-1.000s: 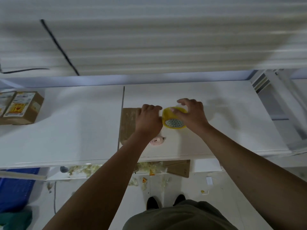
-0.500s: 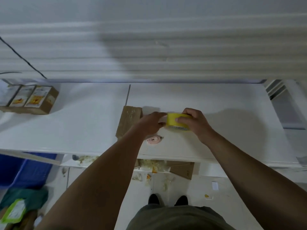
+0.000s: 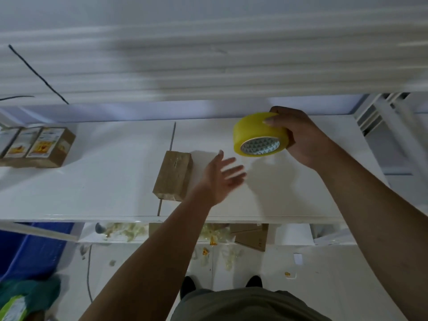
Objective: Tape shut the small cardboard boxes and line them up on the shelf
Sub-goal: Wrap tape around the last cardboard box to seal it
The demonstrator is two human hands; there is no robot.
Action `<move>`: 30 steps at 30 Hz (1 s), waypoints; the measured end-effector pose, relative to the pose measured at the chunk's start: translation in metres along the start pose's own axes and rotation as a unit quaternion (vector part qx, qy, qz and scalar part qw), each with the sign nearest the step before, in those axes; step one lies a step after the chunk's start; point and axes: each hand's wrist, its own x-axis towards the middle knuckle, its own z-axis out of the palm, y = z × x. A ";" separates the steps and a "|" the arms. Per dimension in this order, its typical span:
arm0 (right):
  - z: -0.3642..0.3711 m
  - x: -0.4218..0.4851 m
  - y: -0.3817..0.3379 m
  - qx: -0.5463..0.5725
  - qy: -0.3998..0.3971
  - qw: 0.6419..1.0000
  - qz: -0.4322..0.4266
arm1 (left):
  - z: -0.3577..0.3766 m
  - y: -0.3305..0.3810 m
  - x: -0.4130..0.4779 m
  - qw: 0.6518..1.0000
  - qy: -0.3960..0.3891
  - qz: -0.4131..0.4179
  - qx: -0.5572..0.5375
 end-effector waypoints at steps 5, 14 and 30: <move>0.020 -0.007 -0.003 0.039 -0.003 0.999 0.001 | 0.006 0.004 -0.032 0.975 -0.139 -0.037 -0.170; 0.070 -0.021 0.017 0.051 0.031 0.998 0.005 | -0.075 0.039 -0.069 0.996 -0.034 0.081 -0.001; 0.153 0.023 0.107 -0.530 0.210 0.818 0.078 | -0.210 0.139 -0.038 0.857 0.181 0.264 0.403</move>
